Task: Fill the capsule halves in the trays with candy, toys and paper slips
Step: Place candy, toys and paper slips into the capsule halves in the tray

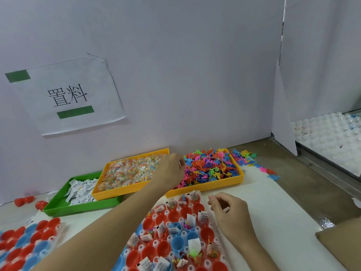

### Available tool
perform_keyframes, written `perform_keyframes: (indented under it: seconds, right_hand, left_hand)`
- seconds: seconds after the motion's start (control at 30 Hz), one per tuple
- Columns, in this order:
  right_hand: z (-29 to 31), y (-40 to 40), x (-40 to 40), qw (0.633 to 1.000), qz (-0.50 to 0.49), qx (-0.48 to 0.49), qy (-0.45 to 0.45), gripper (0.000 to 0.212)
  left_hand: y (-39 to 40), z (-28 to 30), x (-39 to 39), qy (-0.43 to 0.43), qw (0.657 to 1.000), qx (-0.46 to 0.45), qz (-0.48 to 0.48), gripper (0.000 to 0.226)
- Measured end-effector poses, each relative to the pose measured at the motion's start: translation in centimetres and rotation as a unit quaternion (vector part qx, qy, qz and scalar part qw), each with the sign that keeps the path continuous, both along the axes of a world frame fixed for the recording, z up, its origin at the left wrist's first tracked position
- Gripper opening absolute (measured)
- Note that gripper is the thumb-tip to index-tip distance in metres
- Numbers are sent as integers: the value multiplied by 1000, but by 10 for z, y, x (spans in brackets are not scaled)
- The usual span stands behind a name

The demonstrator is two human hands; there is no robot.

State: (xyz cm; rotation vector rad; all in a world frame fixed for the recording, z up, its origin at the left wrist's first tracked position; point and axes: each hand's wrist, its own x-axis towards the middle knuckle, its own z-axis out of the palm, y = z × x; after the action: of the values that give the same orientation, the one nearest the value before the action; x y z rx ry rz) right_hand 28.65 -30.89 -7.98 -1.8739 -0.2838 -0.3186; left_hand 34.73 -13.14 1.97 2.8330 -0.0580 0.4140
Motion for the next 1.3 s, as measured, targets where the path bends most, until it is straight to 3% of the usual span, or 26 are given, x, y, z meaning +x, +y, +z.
perform_keyframes:
  seconds: [0.13, 0.3, 0.6, 0.87, 1.0, 1.17, 1.3]
  right_hand:
    - [-1, -1, 0, 1000, -4, -2, -3, 30]
    - [-2, 0, 1, 1000, -11, -3, -3, 32]
    - [0, -2, 1, 1000, -12, -1, 14, 32]
    - [1, -1, -3, 1000, -1, -13, 0, 32]
    - [-1, -1, -5, 1000, 0, -22, -16, 26]
    - [-1, -1, -8, 1000, -12, -18, -22, 20]
    - [0, 0, -13, 1000, -9, -19, -23, 22]
  left_hand:
    - [-5, -2, -9, 88, 990, 111, -3, 19]
    - [-9, -8, -12, 56, 985, 160, 9, 22]
    - [5, 1, -35, -28, 998, -45, -22, 27]
    - [26, 17, -97, -71, 982, -174, 20, 15]
    - [40, 20, -140, -43, 964, -259, 30, 11]
    - [62, 12, -195, -7, 951, -305, 44, 17]
    - [74, -2, -221, 2, 958, -279, 65, 20]
